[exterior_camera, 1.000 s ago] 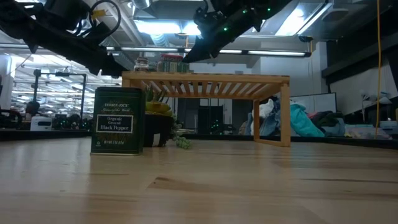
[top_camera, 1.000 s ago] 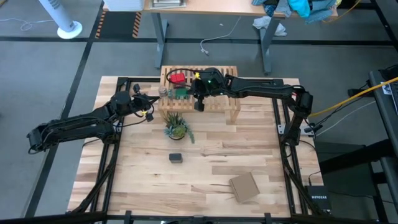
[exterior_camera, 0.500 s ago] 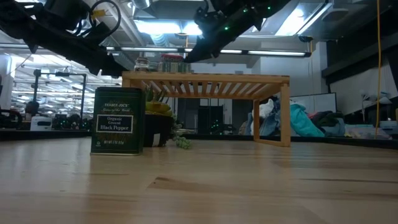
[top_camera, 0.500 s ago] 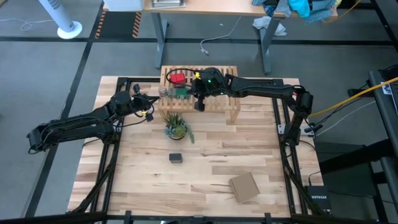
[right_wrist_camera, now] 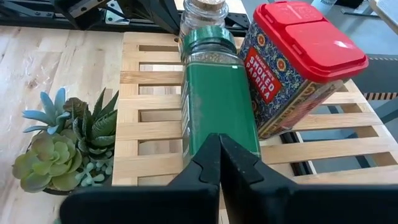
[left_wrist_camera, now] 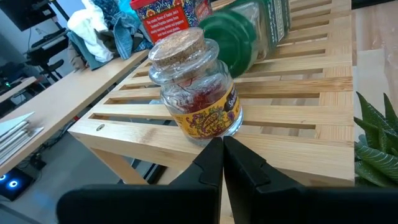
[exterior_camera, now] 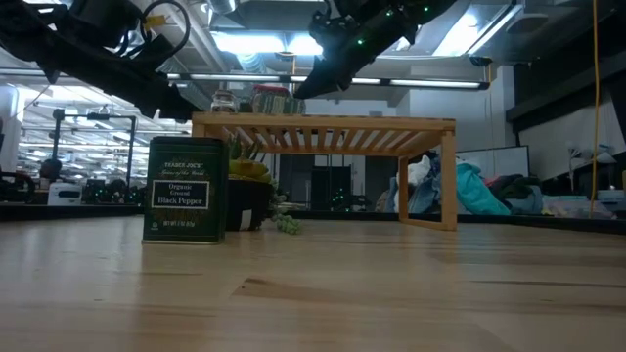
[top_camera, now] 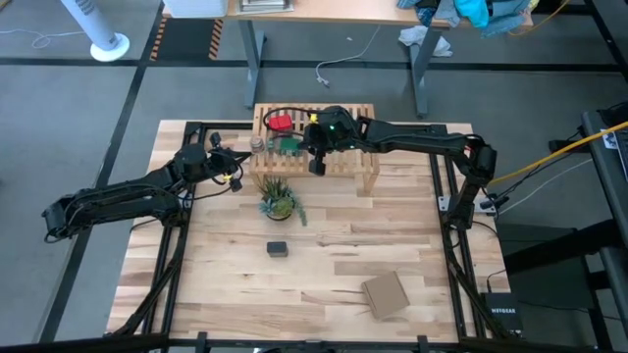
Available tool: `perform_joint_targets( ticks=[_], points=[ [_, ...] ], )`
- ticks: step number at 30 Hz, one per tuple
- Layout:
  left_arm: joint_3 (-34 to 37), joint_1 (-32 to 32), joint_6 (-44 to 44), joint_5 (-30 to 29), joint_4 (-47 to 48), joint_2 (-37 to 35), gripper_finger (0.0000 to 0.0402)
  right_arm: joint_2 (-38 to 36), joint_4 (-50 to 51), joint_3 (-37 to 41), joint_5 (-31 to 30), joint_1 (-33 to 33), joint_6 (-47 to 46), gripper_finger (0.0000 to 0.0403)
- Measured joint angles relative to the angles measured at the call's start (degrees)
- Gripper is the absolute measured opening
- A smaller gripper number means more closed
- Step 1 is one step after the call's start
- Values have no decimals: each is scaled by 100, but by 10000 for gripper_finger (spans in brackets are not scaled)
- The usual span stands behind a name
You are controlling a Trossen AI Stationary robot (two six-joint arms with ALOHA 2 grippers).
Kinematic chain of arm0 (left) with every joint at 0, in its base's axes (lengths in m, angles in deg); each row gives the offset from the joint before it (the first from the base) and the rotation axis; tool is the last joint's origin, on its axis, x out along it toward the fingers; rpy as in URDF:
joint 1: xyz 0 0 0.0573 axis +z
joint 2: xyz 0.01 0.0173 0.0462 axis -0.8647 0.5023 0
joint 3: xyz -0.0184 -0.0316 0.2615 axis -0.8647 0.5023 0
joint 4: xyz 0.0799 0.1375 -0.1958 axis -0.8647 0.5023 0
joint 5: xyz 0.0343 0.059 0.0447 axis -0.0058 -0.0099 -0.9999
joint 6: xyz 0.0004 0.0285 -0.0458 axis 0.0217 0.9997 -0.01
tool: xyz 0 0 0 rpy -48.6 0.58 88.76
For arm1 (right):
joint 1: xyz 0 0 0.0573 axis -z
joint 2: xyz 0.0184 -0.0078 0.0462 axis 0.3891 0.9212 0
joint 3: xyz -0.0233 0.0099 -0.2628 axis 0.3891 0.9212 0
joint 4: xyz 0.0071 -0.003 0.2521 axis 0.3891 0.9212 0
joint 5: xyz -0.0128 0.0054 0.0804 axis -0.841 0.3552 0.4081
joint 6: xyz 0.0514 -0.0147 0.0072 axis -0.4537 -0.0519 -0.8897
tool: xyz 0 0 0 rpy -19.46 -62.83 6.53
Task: Shelf spices
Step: Put the green seasoning bottle on the shelf
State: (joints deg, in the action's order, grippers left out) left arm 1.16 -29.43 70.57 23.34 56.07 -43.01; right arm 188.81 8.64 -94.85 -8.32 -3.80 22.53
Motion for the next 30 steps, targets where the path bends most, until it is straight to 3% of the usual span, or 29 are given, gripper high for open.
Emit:
perform_joint_targets(
  ticks=[15, 30],
  points=[
    [-2, 3, 81, -14, -15, -2, 5, -83, 768, 46, -122, 0, -10, 6],
    [-4, 2, 101, -7, -45, -4, 5, -79, 685, 35, -313, -39, -8, 6]
  ],
)
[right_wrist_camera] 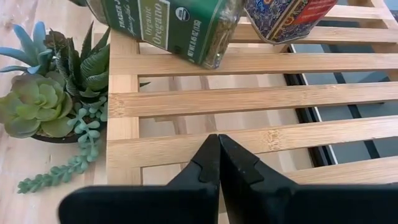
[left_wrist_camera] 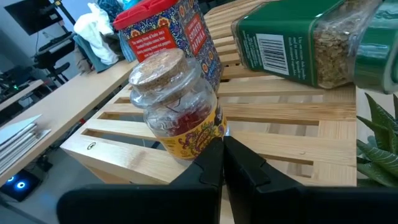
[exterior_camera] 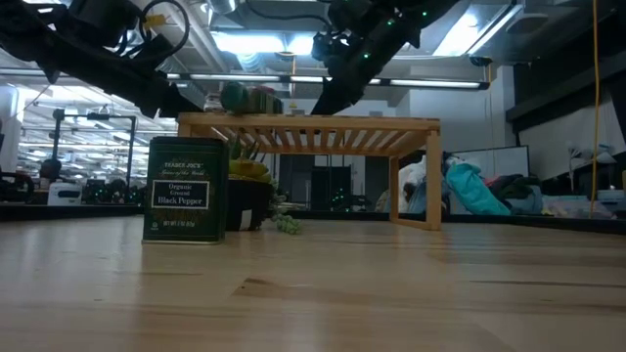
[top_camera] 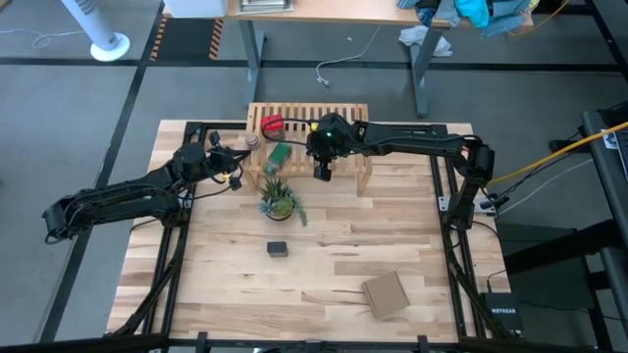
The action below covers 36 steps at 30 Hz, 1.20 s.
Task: Shelf spices
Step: Put the green seasoning bottle on the shelf, then put the black seasoning can on the shelf
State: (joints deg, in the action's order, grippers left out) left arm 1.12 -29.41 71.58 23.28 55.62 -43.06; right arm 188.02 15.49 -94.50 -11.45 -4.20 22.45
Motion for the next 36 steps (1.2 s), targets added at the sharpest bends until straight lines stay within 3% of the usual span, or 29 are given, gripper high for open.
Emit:
perform_joint_targets(
  ticks=[7, 16, 36],
  points=[
    [0, 0, -13, -2, 0, 0, 5, -18, -172, -2, -200, -1, 10, 7],
    [0, 0, -68, 7, 28, -1, 5, -138, -1110, -15, -197, 2, 177, 7],
    [2, -26, -167, 163, 105, -170, 5, -149, -1431, -16, 491, 2, 326, 7]
  ],
)
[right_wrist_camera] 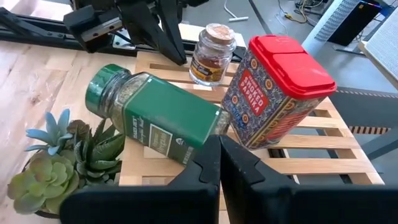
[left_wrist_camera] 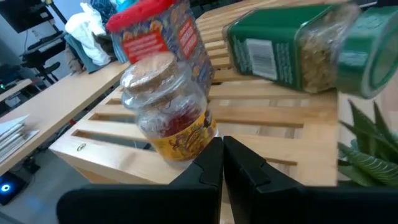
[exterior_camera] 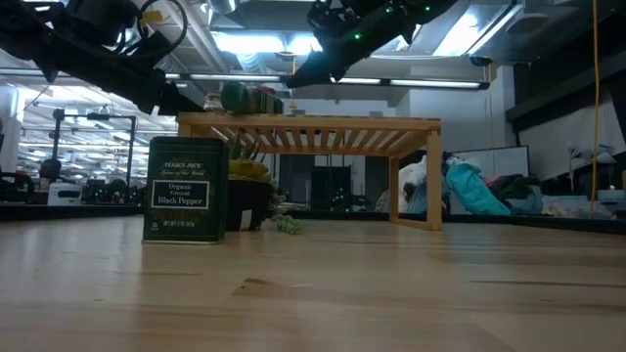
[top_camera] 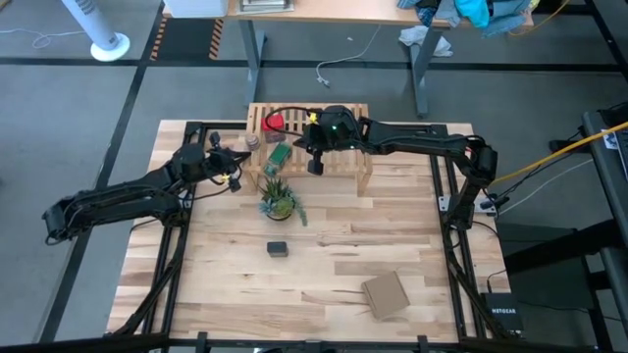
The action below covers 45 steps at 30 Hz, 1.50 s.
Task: Shelf spices
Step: Put the black seasoning can on the shelf
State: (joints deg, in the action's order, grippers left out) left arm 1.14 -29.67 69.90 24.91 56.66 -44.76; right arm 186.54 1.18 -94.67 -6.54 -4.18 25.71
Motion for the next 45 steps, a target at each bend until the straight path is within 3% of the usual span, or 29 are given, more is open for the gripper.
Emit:
perform_joint_targets(
  ticks=[12, 22, 24, 29, 34, 42, 45],
  points=[
    [0, -289, 39, -354, 750, -1109, 1, -2, 87, -1, 71, 0, 1, 7],
    [0, -669, -760, -308, 2030, -1984, 4, -7, 936, -3, 70, -337, 1, 20],
    [0, -812, -1048, -55, 2051, -2072, 4, -7, 1095, -3, 71, -483, 9, 27],
    [-2, -1240, -1918, 1320, 2022, -2133, 18, -7, 1415, -3, 71, -841, 10, 51],
    [-2, -1780, -3185, 2339, 2094, -2036, 43, -7, 1421, -3, 71, -1190, -145, 81],
    [-2, -2907, -4422, 2430, 2340, -1430, 79, -9, 1420, -5, 64, -1762, -847, 138],
    [-2, -3332, -4767, 2165, 2351, -1008, 90, -9, 1413, -5, 59, -1963, -1160, 157]
  ],
)
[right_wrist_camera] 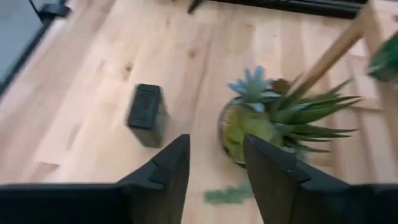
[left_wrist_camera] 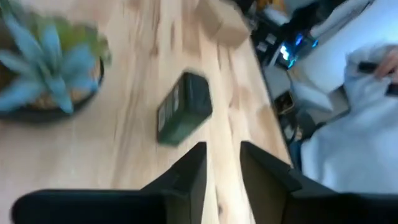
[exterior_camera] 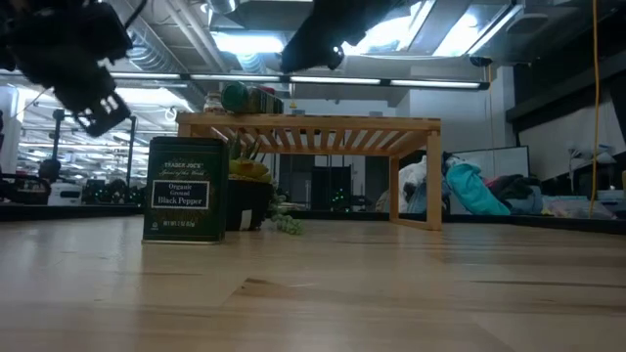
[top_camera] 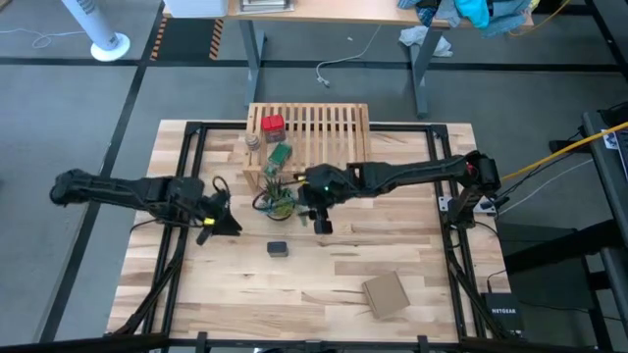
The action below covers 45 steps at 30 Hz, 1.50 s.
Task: Shelf spices
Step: Put the black seasoning can on the shelf
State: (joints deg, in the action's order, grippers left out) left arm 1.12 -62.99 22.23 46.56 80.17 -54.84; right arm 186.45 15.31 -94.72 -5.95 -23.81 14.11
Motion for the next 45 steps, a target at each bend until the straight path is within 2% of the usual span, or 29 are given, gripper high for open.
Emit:
perform_joint_targets(
  ticks=[5, 9, 13, 24, 38, 45],
  points=[
    [0, -625, -319, -296, -21, 748, 101, 41, -9, -2, -436, -373, -457, 179],
    [0, -1096, -209, -863, -225, 1261, 99, 296, -13, -4, -847, -676, -673, 184],
    [0, -1477, 1, -1249, -432, 1649, 92, 682, -78, -3, -944, -907, -713, 183],
    [-4, -2205, -187, -1819, -640, 2019, 86, 1483, -626, 4, -1135, -1267, -1168, 182],
    [-4, -2505, -300, -2399, -746, 2068, 86, 1673, -1177, 4, -1367, -1296, -1312, 182],
    [-4, -2503, -171, -2477, -1193, 2425, 86, 1889, -1491, 0, -1439, -1296, -1310, 182]
  ],
)
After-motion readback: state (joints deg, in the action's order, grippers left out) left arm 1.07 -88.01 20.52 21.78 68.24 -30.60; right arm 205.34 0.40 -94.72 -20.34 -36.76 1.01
